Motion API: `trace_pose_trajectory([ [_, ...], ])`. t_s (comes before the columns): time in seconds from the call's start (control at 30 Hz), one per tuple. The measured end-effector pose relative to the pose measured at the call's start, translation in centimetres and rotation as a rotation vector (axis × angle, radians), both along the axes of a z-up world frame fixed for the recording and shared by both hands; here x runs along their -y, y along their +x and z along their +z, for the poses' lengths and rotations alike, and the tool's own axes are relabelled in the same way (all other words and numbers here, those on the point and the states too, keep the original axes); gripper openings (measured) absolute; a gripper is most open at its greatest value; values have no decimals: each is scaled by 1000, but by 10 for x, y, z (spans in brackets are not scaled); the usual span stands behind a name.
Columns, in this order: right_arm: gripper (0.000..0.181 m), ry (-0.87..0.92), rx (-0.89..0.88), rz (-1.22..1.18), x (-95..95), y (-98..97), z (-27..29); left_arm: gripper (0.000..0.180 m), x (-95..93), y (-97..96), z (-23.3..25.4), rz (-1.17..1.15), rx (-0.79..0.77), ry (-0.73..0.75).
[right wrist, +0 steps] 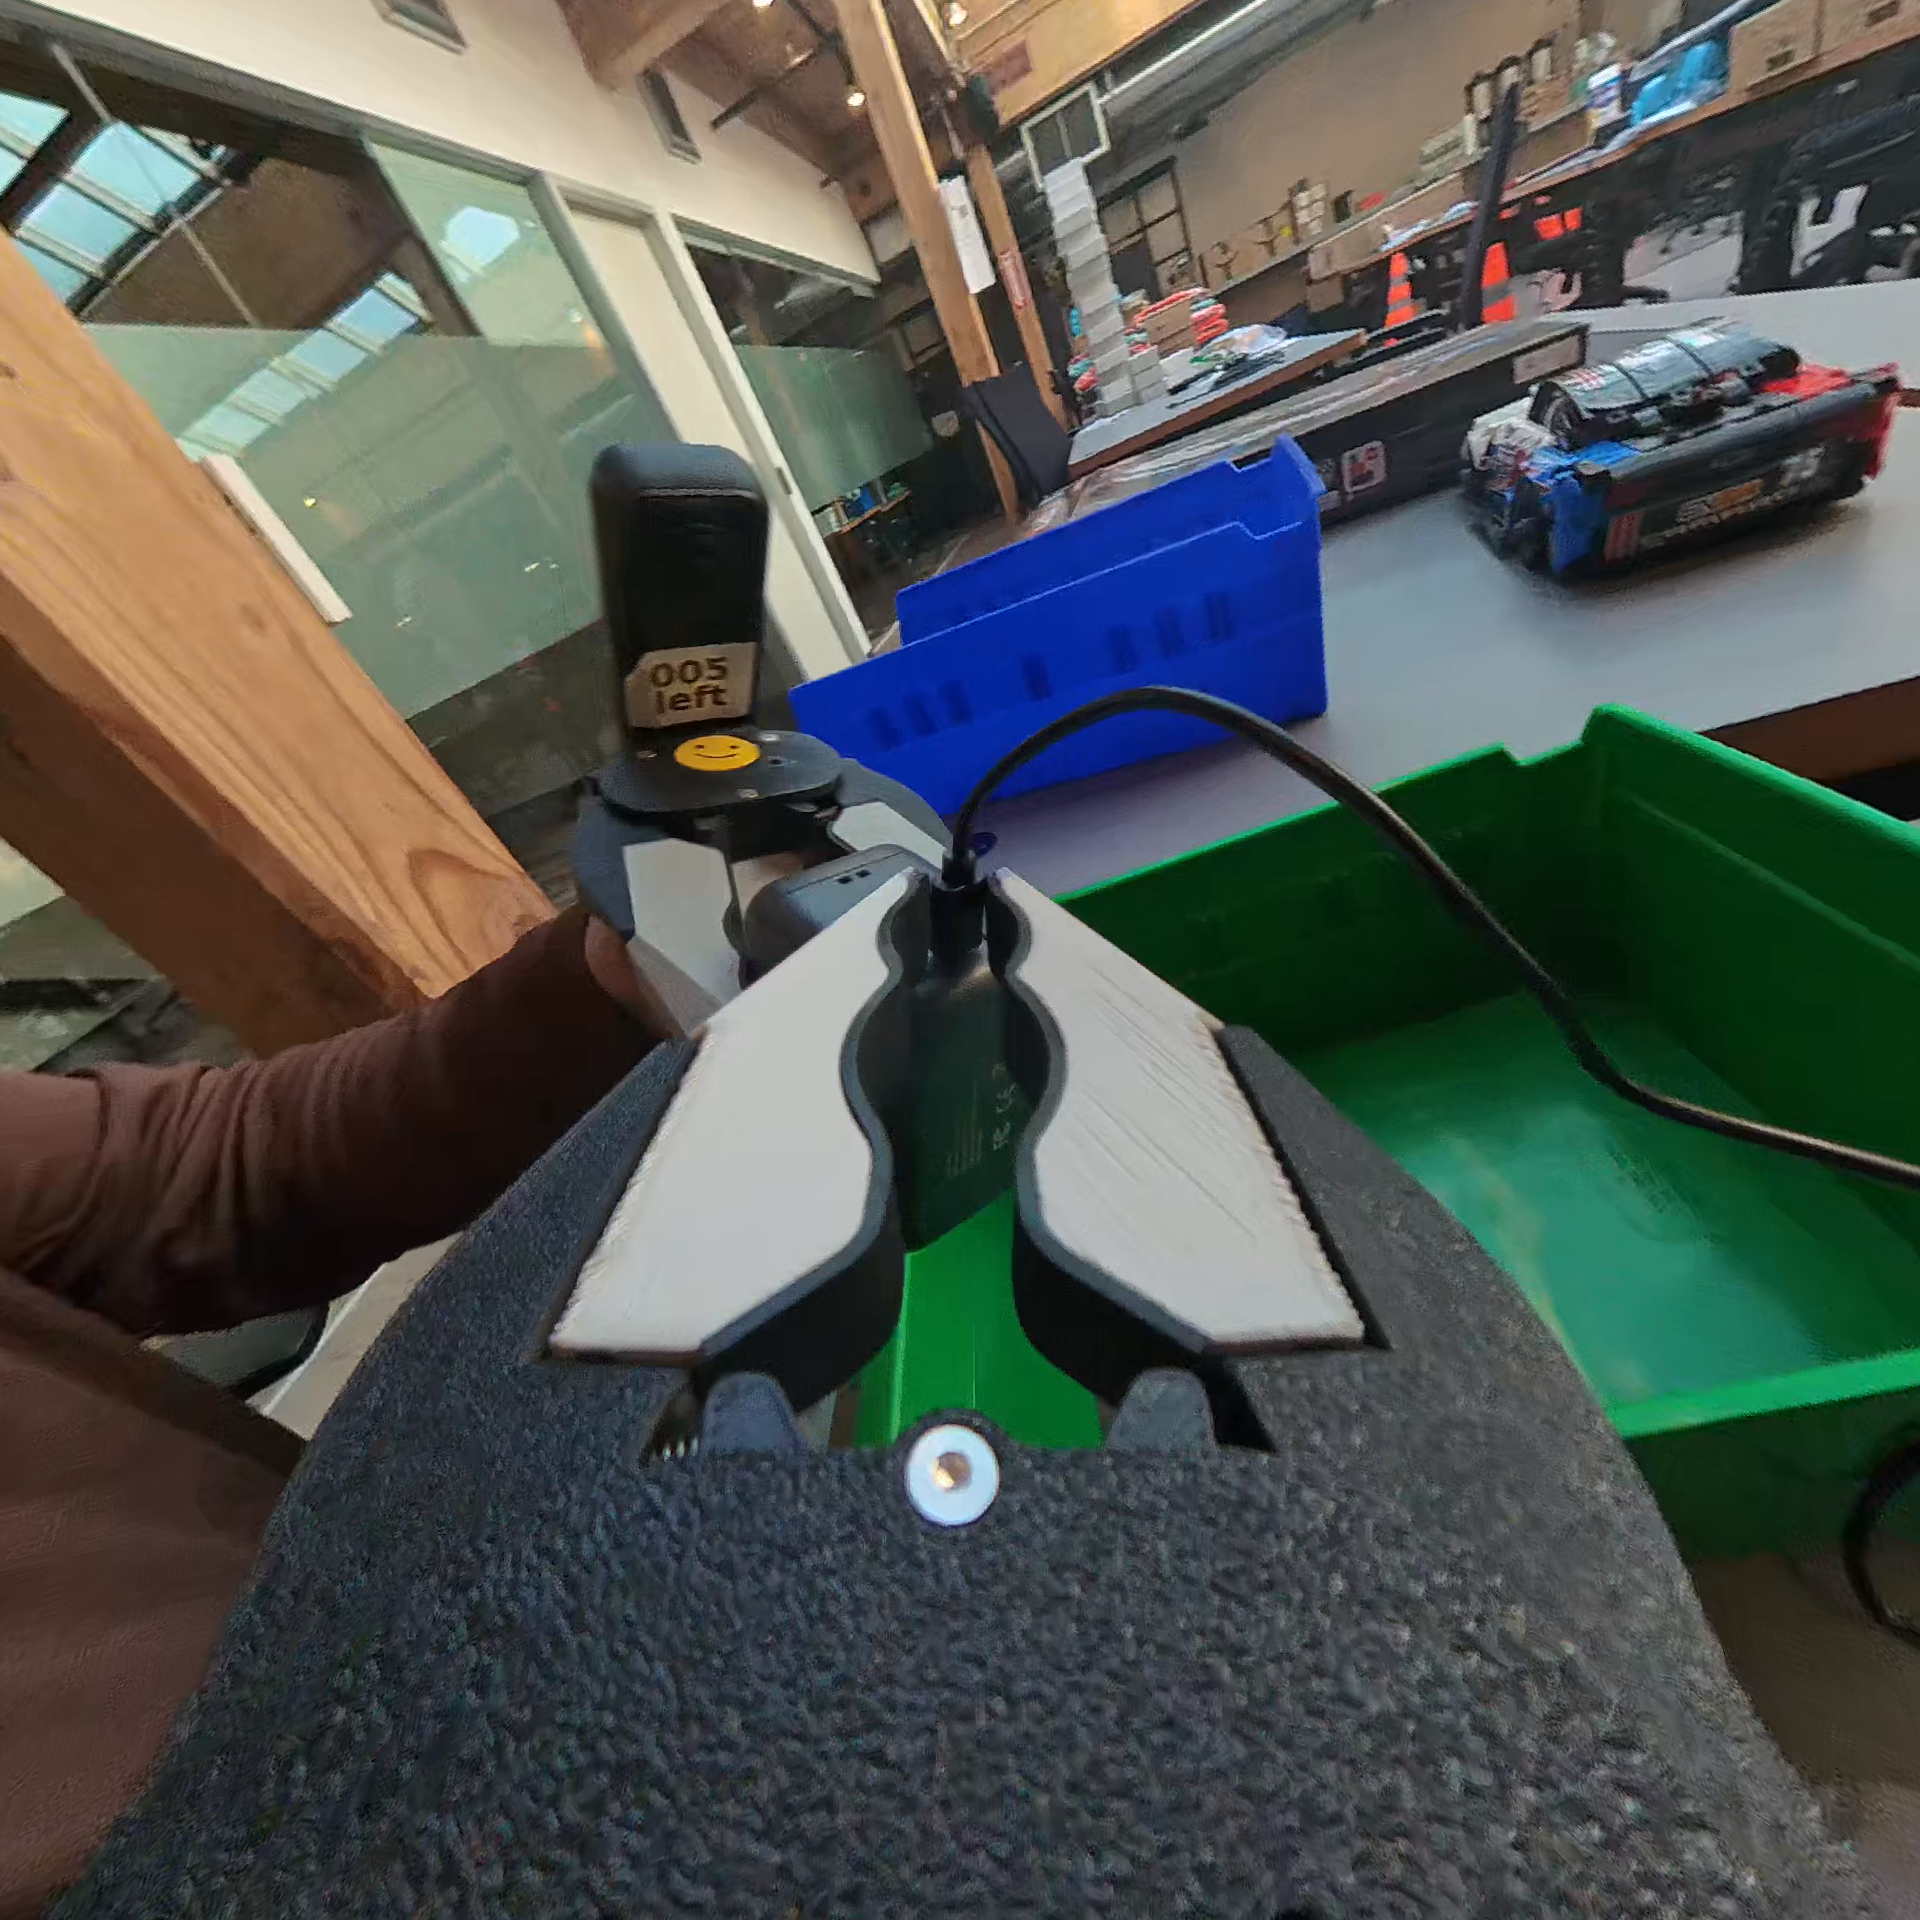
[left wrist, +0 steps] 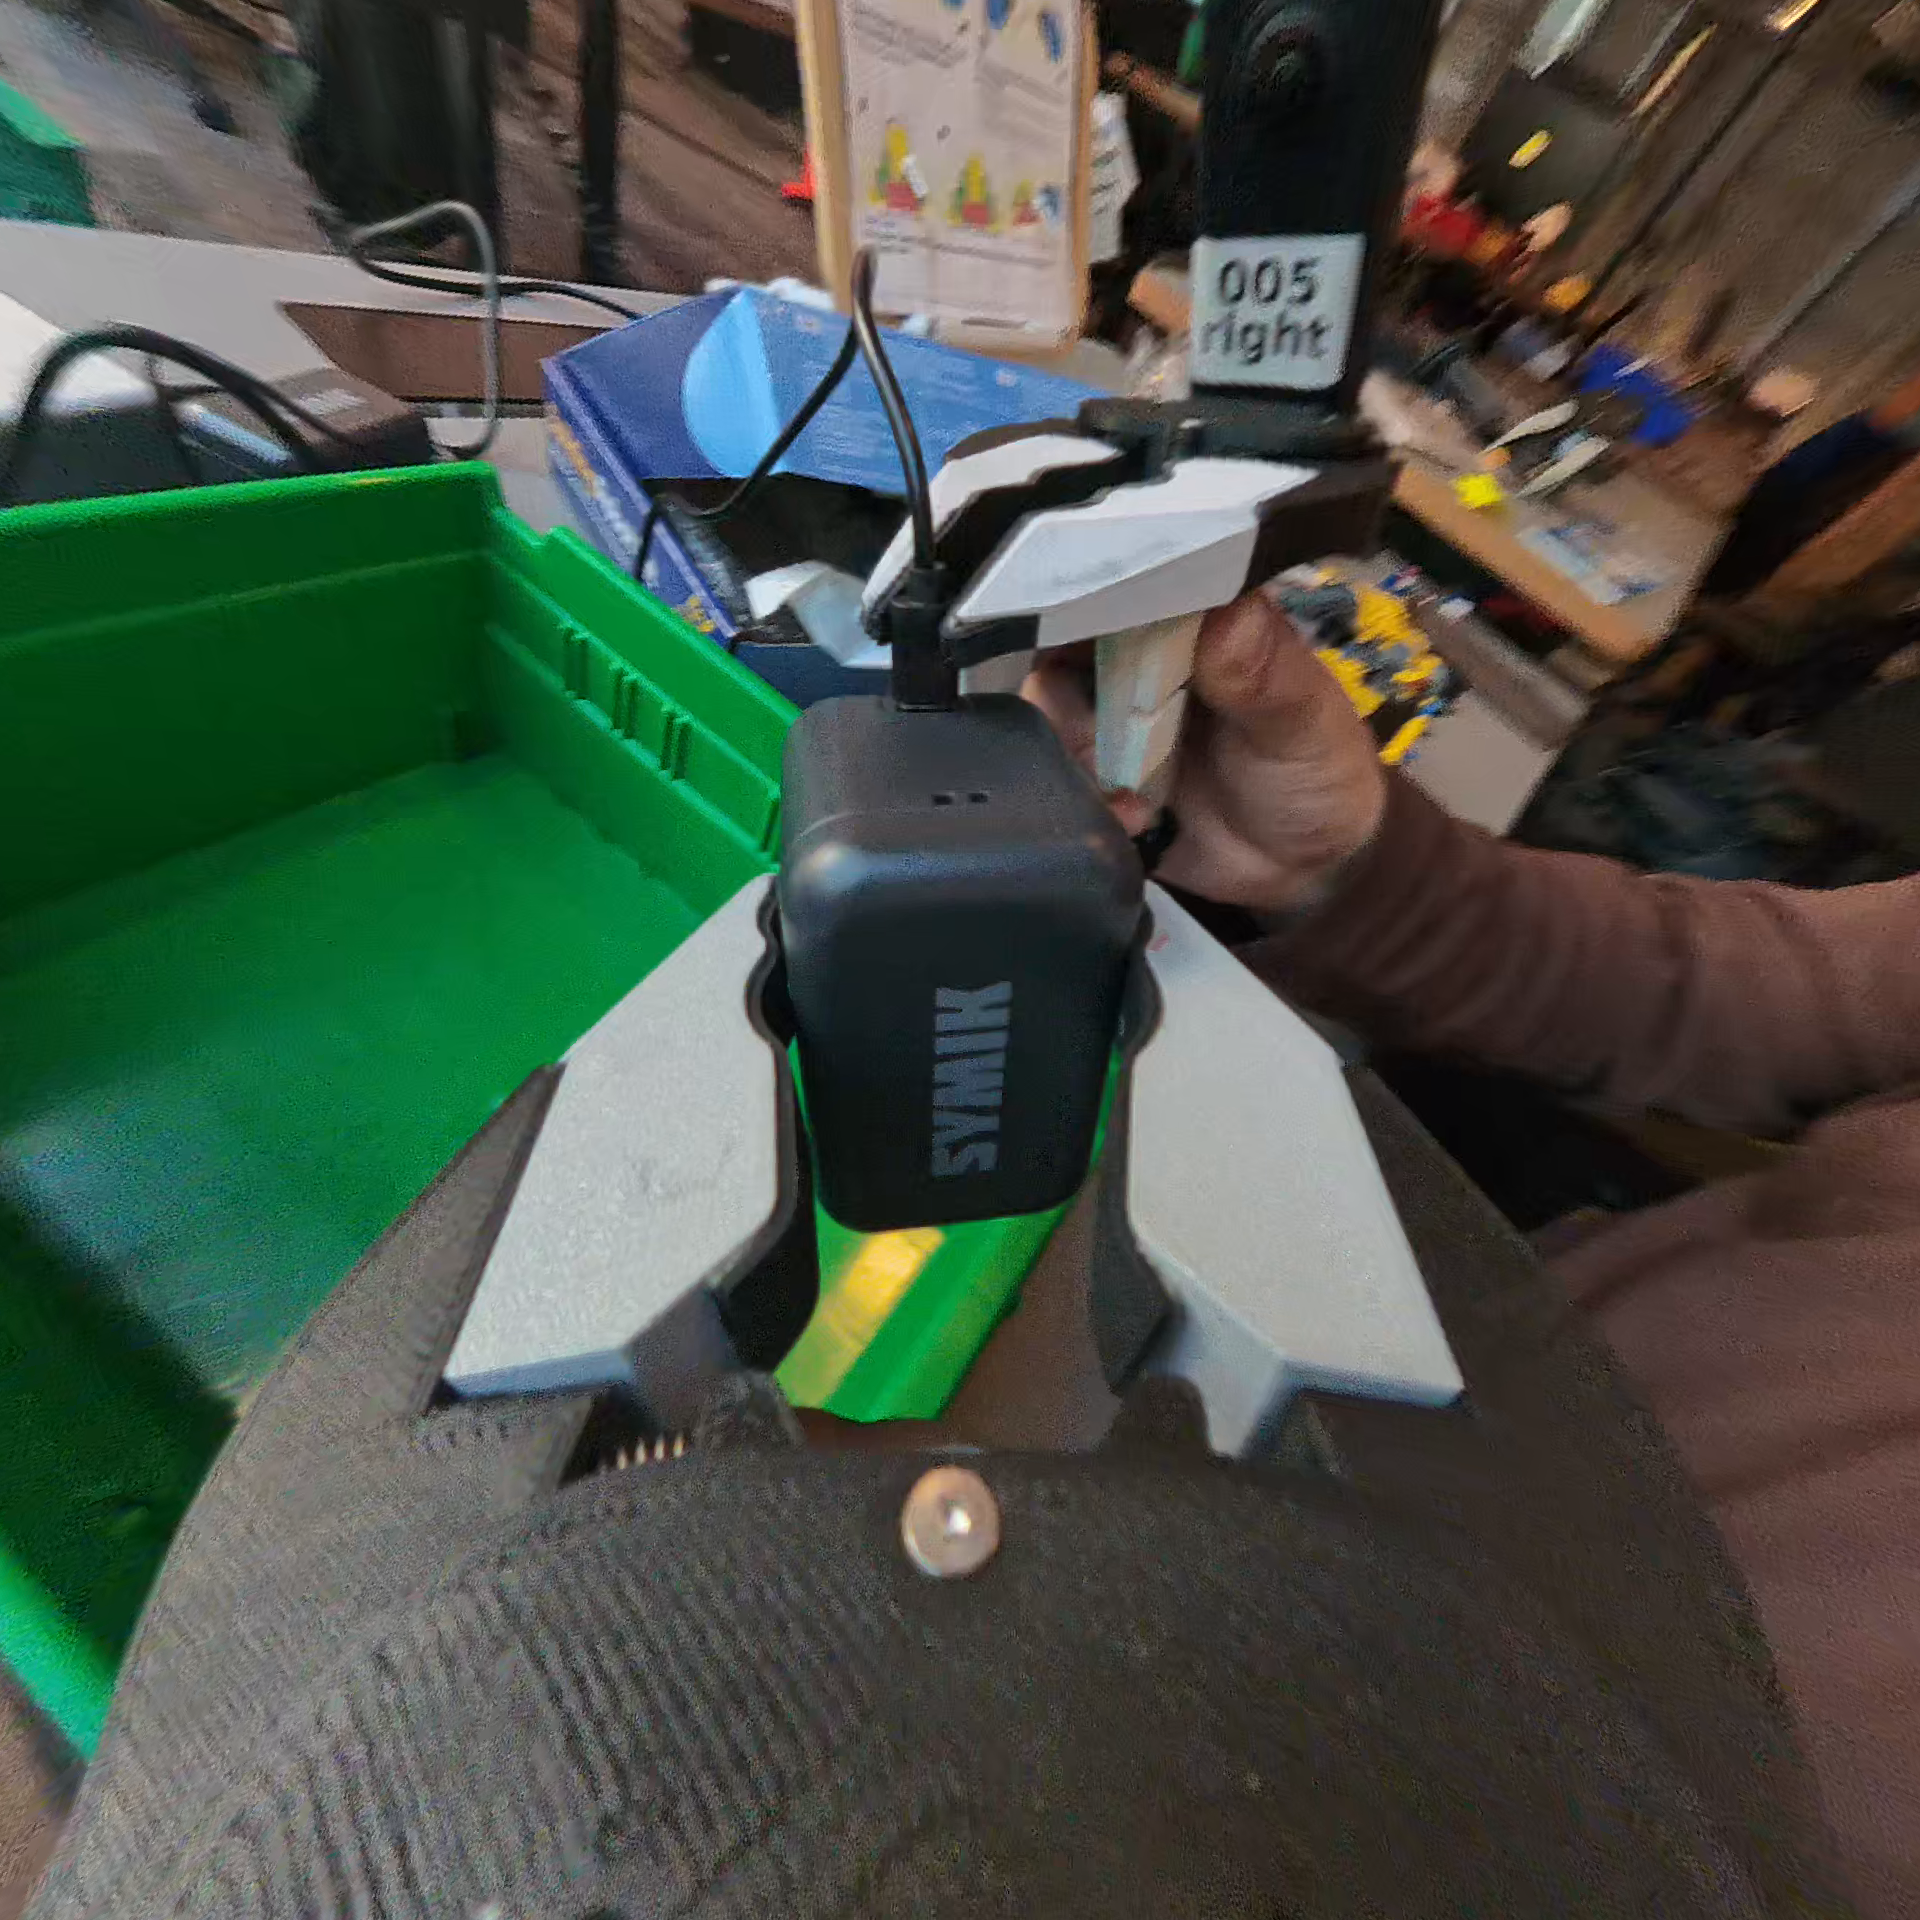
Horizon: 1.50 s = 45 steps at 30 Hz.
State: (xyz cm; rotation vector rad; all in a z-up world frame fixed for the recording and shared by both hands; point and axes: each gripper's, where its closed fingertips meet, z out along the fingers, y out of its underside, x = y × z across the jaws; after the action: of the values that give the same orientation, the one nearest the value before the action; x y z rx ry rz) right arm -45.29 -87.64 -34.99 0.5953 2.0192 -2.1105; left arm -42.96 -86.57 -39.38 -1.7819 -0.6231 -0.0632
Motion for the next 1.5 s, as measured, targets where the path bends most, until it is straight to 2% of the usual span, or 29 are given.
trace_pose_trajectory([
  [0.2, 14, -150, 41, 230, -8, 14, 24, 62, 0, 14, 31, -135, 186, 308],
  [0.3, 15, -178, 40, 280, -11, 19, 28, 61, 1, 18, 44, -184, 221, 432],
  [0.5, 24, -119, 125, 307, -3, 14, 20, 61, -7, 24, 39, -222, 203, 418],
  [0.57, 12, -128, 180, 404, -1, 24, 20, 61, -8, 24, 37, -218, 189, 400],
  [0.67, 10, -121, 228, 471, 1, 27, 19, 61, -9, 25, 35, -225, 181, 376],
  [0.83, 10, -87, 147, 367, 10, 21, 18, 63, -10, 12, 26, -66, 80, 230],
  [1.0, 6, -75, 111, 233, 17, 12, 15, 64, -17, 4, 11, 83, 76, 235],
  [1.13, 5, -78, 147, 156, 22, -1, 4, 63, -10, -4, 5, 113, 135, 279],
  [1.33, 4, -41, 141, 70, 26, -16, -2, 63, -4, -11, -1, 171, 115, 275],
  [1.5, 5, 3, 99, 26, 25, -22, -4, 63, -3, -19, -6, 213, 57, 195],
])
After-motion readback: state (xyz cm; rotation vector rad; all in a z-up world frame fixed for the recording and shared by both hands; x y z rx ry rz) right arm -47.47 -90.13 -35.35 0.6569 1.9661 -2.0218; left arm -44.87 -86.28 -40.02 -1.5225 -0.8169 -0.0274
